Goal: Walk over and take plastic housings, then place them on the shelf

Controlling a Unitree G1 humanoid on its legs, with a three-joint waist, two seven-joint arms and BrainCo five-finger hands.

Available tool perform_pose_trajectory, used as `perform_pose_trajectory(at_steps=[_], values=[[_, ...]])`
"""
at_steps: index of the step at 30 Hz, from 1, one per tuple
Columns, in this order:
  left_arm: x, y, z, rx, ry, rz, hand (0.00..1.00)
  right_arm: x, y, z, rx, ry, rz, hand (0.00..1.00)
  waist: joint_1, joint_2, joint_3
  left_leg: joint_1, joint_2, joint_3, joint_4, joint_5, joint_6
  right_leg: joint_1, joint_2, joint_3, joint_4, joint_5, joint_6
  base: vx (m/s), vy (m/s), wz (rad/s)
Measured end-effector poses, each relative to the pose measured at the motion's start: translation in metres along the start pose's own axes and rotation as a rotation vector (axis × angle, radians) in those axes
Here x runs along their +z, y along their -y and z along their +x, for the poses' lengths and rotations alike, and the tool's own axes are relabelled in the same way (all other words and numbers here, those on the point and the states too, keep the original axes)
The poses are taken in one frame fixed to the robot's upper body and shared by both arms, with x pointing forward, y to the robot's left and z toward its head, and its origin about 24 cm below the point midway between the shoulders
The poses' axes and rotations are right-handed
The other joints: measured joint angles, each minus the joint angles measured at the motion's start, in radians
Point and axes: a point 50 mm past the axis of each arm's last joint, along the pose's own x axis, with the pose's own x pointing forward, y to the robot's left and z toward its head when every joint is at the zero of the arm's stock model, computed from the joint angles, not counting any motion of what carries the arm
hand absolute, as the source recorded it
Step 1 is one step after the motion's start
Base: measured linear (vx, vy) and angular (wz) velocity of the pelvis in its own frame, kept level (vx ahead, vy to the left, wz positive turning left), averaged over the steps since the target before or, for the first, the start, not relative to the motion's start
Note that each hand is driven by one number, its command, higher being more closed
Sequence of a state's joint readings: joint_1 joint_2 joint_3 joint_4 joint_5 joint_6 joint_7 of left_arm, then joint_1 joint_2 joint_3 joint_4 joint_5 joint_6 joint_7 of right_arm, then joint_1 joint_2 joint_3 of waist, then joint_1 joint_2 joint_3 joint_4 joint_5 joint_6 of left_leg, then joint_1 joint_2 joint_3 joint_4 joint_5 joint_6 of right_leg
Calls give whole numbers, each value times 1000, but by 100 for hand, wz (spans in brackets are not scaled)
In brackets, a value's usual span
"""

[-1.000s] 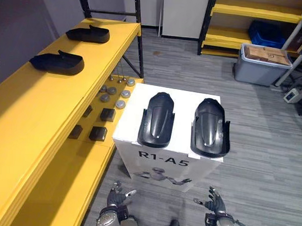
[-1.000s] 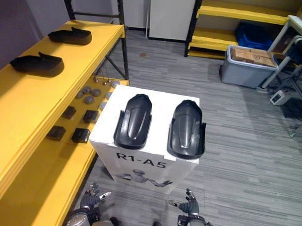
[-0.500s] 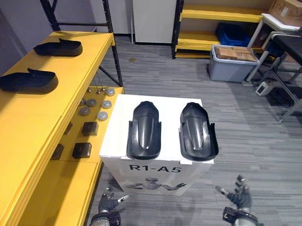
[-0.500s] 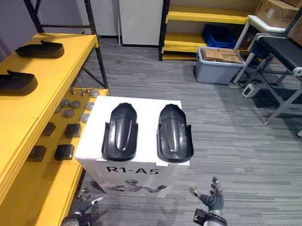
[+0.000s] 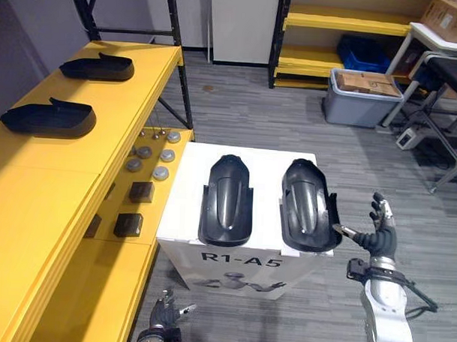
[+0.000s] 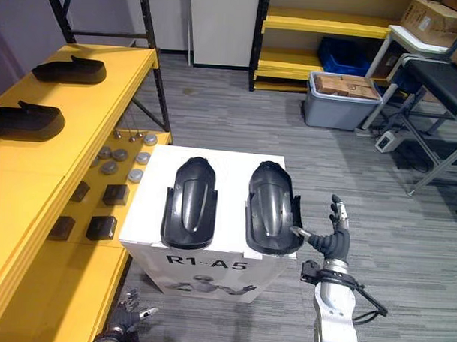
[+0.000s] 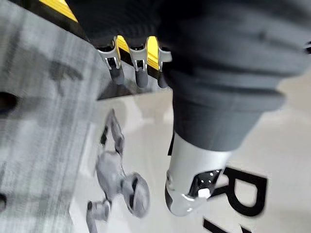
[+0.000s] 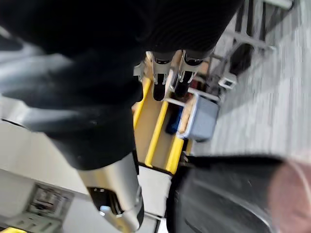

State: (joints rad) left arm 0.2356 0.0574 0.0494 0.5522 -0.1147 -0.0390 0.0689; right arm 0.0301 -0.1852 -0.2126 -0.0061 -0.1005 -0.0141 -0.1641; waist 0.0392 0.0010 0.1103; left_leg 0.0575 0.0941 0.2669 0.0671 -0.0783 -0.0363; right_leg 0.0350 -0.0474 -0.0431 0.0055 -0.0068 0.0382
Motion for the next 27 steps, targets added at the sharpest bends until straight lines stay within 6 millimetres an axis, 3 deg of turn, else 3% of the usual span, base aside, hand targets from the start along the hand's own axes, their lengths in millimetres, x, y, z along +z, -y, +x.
perform_pose_trajectory(at_steps=[8, 15, 16, 22, 27], values=[[-7, -4, -3, 13, -22, 4, 0, -17, -9, 26, -41, -114, -154, 0, 2, 2, 0, -21, -22, -31, -29, 31, 18, -3, -13, -2, -37, 31, 3, -42, 11, 9], [-16, -8, -8, 30, -49, -12, 0, -44, -19, 36, -29, -275, -177, 0, 7, 11, 7, -32, -36, -49, -54, 55, 21, -16, -21, -4, -50, 46, 7, -56, 16, 5], [-18, -9, -9, 33, -54, -15, 0, -47, -18, 40, -26, -297, -188, 100, 14, 13, 9, -32, -39, -53, -67, 63, 22, -22, -22, -4, -51, 48, 8, -36, 3, 0], [-19, -9, -10, 35, -58, -37, 0, -40, -20, 62, -14, -319, -132, 100, 26, 15, 16, -31, -46, -64, -85, 73, 26, -28, -25, -10, -54, 53, 8, -10, 2, 1], [-19, -9, -10, 37, -60, -56, 0, -42, -8, 69, -51, -356, -64, 100, 24, 16, 19, -26, -48, -74, -114, 86, 26, -23, -23, -24, -65, 54, 8, 15, -6, 6]])
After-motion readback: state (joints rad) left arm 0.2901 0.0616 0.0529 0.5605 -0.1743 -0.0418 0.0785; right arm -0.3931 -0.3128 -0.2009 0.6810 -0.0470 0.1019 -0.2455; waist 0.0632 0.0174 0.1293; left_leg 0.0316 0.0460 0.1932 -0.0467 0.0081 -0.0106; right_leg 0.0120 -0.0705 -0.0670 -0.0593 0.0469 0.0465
